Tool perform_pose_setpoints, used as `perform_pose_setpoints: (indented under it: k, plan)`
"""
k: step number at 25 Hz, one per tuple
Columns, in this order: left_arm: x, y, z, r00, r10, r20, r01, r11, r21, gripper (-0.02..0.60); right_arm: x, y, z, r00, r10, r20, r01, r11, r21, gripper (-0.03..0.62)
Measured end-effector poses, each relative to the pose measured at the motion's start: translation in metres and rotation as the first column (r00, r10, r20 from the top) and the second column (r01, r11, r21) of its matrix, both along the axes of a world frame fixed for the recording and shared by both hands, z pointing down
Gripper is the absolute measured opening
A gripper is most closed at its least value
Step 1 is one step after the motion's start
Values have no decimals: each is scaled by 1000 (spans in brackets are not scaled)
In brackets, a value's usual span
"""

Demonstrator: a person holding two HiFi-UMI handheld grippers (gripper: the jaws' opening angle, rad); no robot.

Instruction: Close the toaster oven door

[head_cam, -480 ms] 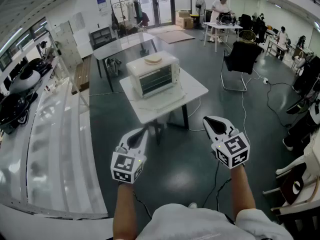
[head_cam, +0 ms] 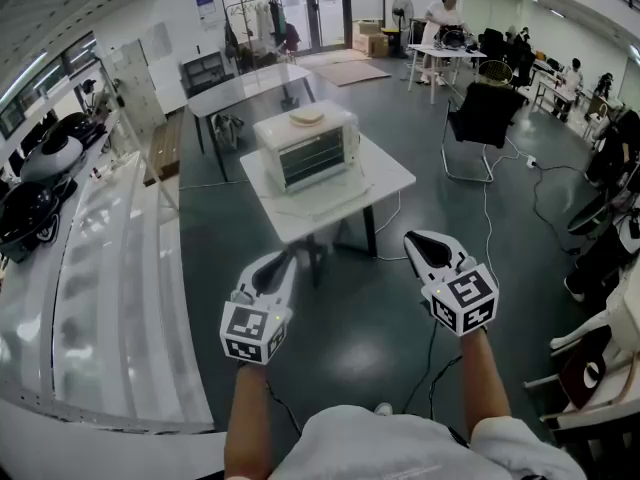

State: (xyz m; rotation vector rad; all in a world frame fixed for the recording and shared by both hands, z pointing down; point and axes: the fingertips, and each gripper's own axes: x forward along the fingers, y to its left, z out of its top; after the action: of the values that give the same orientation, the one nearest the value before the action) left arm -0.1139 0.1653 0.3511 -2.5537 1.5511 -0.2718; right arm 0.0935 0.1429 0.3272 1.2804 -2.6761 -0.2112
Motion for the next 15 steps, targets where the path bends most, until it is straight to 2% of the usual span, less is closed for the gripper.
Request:
perform_pose_setpoints:
  k: [1, 2, 3, 4, 5, 7, 15]
  plan:
    - [2, 1, 1, 1000, 8, 2, -8, 1000, 0, 51, 0, 1, 1, 1000, -2, 2, 2, 1000, -2, 17]
    - [4, 2, 2, 1000, 17, 4, -17, 1000, -2, 123, 0, 2, 2, 1000, -4, 7, 4, 1000, -3, 17]
    - [7, 4, 4, 1000, 26, 5, -26, 1000, -4, 154, 0, 2, 2, 1000, -8, 13, 8, 1000, -6, 21]
    - [9, 5, 4, 999, 36, 4, -36, 999, -4, 159, -1, 3, 3, 1000, -14, 19, 14, 1000, -10, 53]
    - [11, 6, 4, 999, 44, 2, -44, 999, -3, 160, -1, 4, 3, 1000, -19, 23, 20, 1000, -14, 113]
    - [13, 8, 5, 999, 53, -5, -53, 999, -2, 163, -2, 5, 3, 999, -23, 24, 24, 1000, -18, 156]
    - [17, 11, 13, 999, 43, -7, -43, 999, -12, 169, 7, 8, 11, 999, -25, 36, 26, 999, -41, 195]
